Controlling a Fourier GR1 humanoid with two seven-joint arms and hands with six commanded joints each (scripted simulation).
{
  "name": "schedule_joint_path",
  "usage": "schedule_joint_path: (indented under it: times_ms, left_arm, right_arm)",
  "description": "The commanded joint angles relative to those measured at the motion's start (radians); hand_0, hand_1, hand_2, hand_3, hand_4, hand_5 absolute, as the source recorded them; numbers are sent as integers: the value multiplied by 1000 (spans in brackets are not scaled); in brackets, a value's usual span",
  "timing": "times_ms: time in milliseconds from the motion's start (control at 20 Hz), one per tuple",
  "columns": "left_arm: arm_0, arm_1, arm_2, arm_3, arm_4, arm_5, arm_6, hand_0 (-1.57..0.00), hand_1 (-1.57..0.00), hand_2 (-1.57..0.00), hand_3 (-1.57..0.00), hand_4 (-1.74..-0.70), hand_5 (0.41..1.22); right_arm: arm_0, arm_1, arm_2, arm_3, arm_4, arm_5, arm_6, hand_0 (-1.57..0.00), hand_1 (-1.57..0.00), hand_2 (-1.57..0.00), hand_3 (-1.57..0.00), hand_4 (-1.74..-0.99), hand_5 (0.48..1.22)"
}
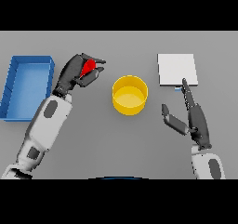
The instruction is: Pick up the red beaker and tilt it to pour out 1 green nut into yellow bowl. Pick up the yellow bowl and place it on the metallic measuring scale.
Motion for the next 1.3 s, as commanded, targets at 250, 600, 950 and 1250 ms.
schedule_joint_path:
  times_ms: [250, 600, 950, 1250]
  left_arm:
    - [-89, 56, -130, 31, -132, -23, 57, -1567, -1567, -1567, -1567, -1737, 1112]
    - [-282, 118, -373, 154, -388, -110, 51, -1570, -1570, -1570, -1570, -1740, 1186]
    - [-459, 115, -573, 273, -537, -274, 6, -1571, -1571, -1571, -1571, -1672, 1214]
    - [-573, 92, -717, 351, -622, -354, -39, -1571, -1571, -1571, -1571, -1720, 1219]
  right_arm:
    - [21, -11, -3, -16, -3, 7, -3, 1, 1, 1, 1, -1254, 717]
    - [9, -6, -9, -4, -27, 21, -7, 1, 1, 1, 1, -1268, 720]
    - [5, 15, -8, 5, -12, -7, -4, 1, 1, 1, 1, -1237, 671]
    - [-7, 16, -12, 12, 2, -25, 5, 1, 1, 1, 1, -1195, 647]
